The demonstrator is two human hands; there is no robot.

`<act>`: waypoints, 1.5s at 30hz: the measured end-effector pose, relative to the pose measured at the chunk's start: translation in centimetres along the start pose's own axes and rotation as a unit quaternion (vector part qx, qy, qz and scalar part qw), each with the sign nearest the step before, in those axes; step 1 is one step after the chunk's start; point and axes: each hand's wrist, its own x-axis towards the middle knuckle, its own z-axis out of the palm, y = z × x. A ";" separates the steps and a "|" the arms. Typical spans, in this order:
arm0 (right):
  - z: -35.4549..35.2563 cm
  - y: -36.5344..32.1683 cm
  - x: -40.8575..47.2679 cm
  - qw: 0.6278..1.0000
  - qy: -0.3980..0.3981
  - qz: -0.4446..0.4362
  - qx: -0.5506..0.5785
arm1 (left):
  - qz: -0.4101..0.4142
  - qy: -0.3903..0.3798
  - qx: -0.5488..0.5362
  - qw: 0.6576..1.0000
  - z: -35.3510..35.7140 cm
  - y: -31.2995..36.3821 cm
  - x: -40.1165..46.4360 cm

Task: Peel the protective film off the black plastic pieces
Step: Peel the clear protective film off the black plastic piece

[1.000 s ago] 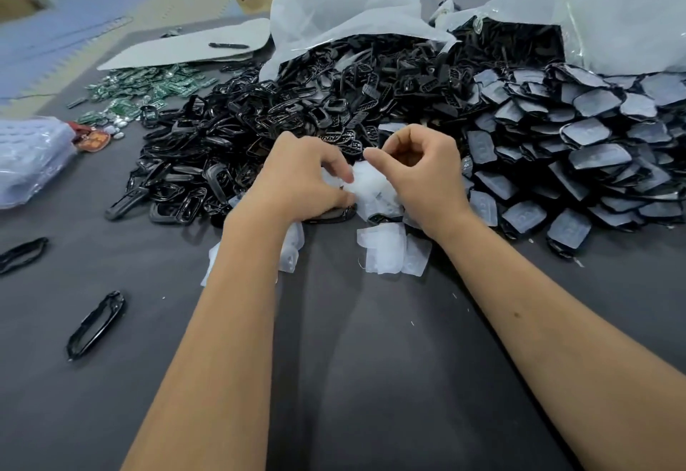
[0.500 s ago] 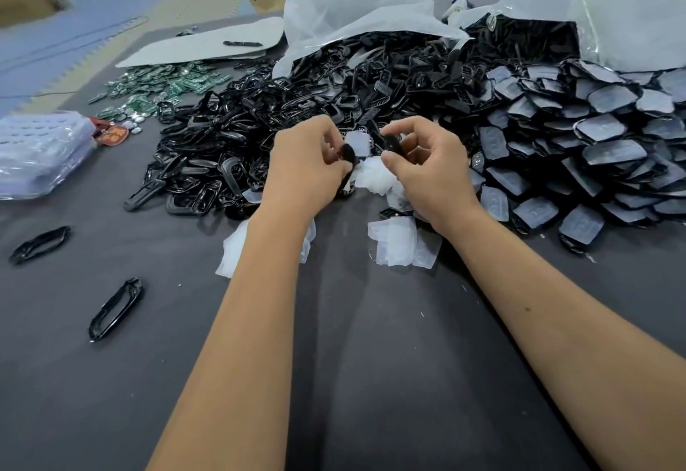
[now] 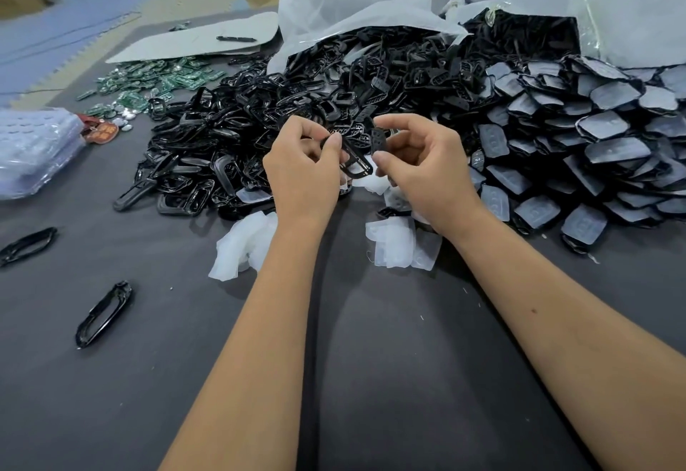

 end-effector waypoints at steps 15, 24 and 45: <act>-0.3 -0.3 0.1 0.998 0.057 -0.001 0.038 | -0.156 -0.016 -0.182 0.971 0.7 -0.5 0.3; -0.4 -0.3 0.3 0.994 0.084 0.009 0.064 | -0.171 -0.011 -0.221 0.960 0.5 0.1 0.2; 0.3 -0.3 0.0 0.993 0.113 0.002 -0.035 | -0.136 -0.063 -0.162 0.975 0.8 0.2 -0.3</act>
